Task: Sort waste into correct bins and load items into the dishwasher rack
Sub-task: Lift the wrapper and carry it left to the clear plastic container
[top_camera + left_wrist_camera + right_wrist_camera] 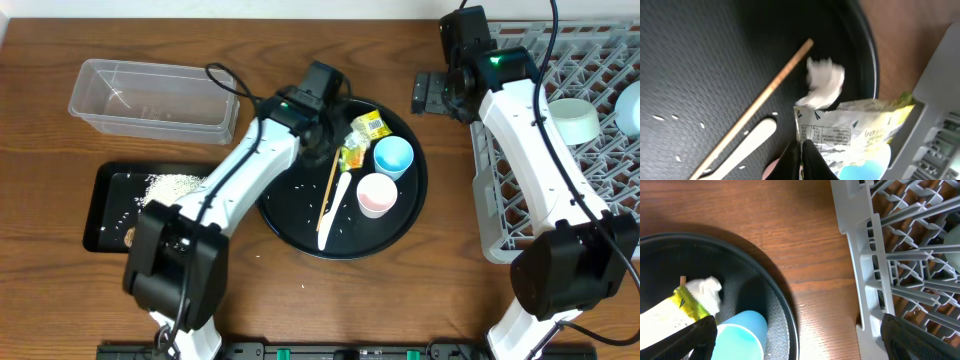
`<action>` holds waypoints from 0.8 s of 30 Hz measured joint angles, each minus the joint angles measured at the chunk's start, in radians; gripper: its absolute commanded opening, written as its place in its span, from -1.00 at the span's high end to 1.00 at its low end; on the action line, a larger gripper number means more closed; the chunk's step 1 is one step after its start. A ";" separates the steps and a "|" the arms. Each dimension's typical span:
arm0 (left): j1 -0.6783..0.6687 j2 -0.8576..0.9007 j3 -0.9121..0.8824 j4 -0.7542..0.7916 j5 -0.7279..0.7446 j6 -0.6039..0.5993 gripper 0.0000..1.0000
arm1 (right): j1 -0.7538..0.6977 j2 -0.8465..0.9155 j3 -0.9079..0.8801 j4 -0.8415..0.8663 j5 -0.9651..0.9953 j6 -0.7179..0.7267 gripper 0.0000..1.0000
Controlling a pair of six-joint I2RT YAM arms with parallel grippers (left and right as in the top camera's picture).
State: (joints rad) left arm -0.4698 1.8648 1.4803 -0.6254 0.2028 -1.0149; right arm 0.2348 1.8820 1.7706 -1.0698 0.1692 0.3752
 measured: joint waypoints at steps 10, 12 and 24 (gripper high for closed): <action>0.184 -0.087 0.000 0.001 -0.057 0.131 0.87 | 0.000 0.000 0.000 0.000 0.000 0.000 -0.99; 0.223 -0.099 0.000 0.007 -0.082 0.154 0.87 | 0.000 0.000 0.000 0.000 0.000 0.000 -0.98; 0.483 -0.103 0.000 0.201 -0.212 0.332 0.88 | 0.000 0.000 0.000 0.000 0.000 0.000 -0.98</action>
State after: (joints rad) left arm 0.0128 1.7622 1.4799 -0.4244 -0.0090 -0.6827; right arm 0.2348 1.8820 1.7706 -1.0698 0.1692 0.3752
